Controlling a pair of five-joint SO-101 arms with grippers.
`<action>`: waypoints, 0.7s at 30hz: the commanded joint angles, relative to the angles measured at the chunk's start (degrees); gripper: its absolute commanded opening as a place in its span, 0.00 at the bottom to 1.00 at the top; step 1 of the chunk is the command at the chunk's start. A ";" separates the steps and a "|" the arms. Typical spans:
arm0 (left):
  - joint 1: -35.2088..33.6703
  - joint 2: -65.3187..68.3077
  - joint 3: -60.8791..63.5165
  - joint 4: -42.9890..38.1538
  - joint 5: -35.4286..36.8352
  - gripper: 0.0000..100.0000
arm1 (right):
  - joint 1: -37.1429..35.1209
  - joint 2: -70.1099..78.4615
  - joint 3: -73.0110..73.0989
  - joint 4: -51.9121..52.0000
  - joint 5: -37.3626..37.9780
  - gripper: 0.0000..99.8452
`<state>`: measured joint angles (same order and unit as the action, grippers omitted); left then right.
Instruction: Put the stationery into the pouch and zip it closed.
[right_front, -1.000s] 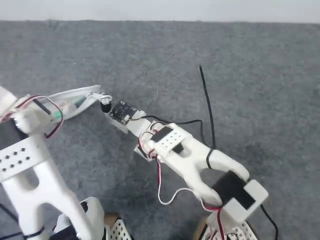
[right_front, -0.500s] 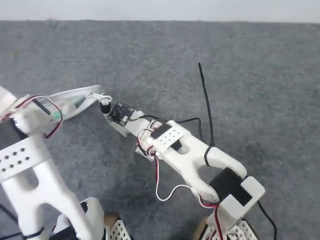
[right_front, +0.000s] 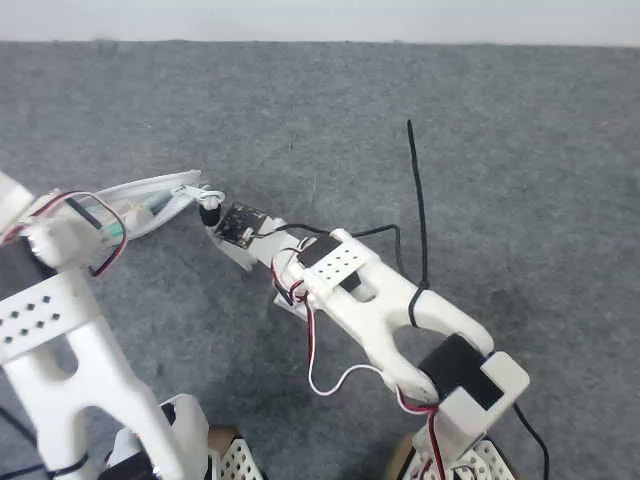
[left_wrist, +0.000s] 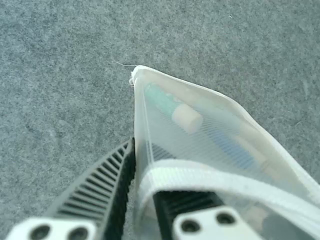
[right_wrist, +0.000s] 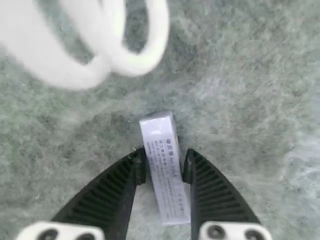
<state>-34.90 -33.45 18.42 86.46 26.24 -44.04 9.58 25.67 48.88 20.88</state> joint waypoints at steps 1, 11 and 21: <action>-0.53 0.00 -1.01 -1.76 0.53 0.01 | 0.84 1.71 -3.16 -0.92 0.53 0.12; -0.53 0.00 -1.01 -1.76 0.53 0.01 | 0.92 -0.57 -2.90 0.75 0.70 0.01; -0.53 0.00 -1.01 -1.93 0.53 0.01 | 1.19 -7.08 -2.37 3.65 0.35 0.01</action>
<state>-34.90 -33.45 18.42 86.46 26.24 -43.52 8.00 24.35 51.78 20.97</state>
